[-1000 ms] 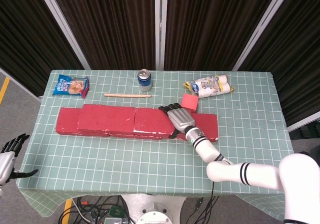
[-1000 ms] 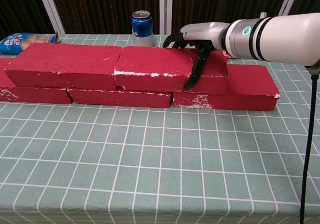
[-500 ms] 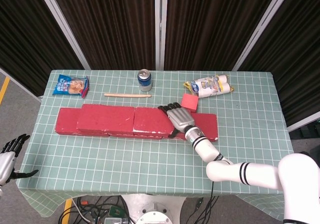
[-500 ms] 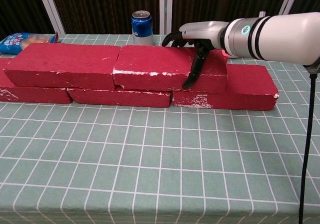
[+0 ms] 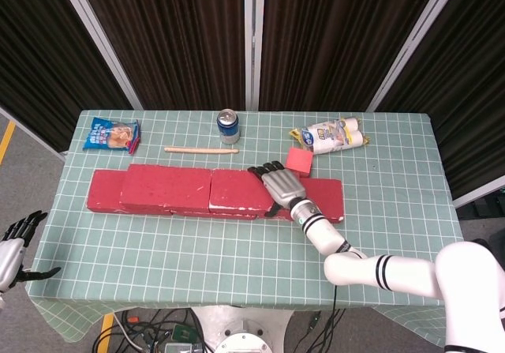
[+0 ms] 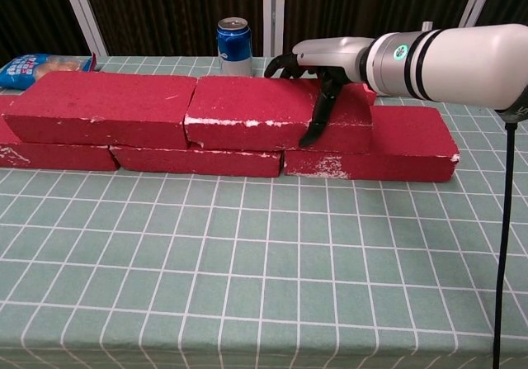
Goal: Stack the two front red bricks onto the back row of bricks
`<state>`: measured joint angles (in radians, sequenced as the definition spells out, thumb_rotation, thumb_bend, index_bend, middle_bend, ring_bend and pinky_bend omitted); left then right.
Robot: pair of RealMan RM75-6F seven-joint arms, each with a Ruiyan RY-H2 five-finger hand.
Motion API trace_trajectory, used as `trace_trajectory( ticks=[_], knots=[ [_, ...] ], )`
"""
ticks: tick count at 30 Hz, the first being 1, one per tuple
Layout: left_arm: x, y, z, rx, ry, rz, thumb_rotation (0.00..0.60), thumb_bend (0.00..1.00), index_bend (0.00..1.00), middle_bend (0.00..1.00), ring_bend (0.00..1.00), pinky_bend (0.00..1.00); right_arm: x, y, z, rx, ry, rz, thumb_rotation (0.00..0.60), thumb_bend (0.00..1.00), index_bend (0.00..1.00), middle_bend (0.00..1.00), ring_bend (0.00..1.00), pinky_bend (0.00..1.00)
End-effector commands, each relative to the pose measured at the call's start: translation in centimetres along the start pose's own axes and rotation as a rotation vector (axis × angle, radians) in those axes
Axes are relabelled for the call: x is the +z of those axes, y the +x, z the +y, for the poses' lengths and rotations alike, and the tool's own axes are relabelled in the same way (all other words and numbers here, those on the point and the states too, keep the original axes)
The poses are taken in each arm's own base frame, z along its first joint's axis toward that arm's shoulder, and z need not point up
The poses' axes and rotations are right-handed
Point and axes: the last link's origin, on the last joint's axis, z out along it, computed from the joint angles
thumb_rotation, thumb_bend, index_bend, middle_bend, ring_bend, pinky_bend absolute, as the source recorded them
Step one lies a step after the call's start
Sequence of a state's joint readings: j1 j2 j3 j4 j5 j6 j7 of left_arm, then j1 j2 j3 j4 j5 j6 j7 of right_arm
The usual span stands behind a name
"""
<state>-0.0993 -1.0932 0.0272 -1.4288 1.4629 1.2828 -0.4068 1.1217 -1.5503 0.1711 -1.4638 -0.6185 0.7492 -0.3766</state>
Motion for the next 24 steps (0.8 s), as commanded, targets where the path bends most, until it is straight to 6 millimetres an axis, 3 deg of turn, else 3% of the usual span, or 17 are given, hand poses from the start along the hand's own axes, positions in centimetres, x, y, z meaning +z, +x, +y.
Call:
trace_trajectory(
  ticks=[1, 10, 19, 24],
  knots=[
    [-0.03, 0.03, -0.03, 0.000, 0.001, 0.000, 0.600, 0.00, 0.01, 0.00, 0.00, 0.00, 0.07, -0.09, -0.02, -0.003, -0.001, 0.000, 0.600, 0.04, 0.11, 0.27, 0.07, 0.00],
    [-0.11, 0.05, -0.08, -0.001, 0.002, 0.000, 0.600, 0.00, 0.01, 0.00, 0.00, 0.00, 0.13, -0.19, -0.02, -0.001, 0.002, -0.004, 0.600, 0.04, 0.05, 0.23, 0.04, 0.00],
    [-0.10, 0.04, -0.04, 0.001, 0.001, 0.000, 0.600, 0.00, 0.01, 0.00, 0.00, 0.00, -0.07, -0.13, 0.19, 0.007, 0.008, -0.006, 0.600, 0.00, 0.00, 0.03, 0.00, 0.00],
    [-0.13, 0.03, -0.09, 0.002, 0.001, 0.000, 0.600, 0.00, 0.01, 0.00, 0.00, 0.00, -0.15, -0.17, 0.30, 0.008, 0.009, 0.002, 0.600, 0.00, 0.00, 0.00, 0.00, 0.00]
  ],
)
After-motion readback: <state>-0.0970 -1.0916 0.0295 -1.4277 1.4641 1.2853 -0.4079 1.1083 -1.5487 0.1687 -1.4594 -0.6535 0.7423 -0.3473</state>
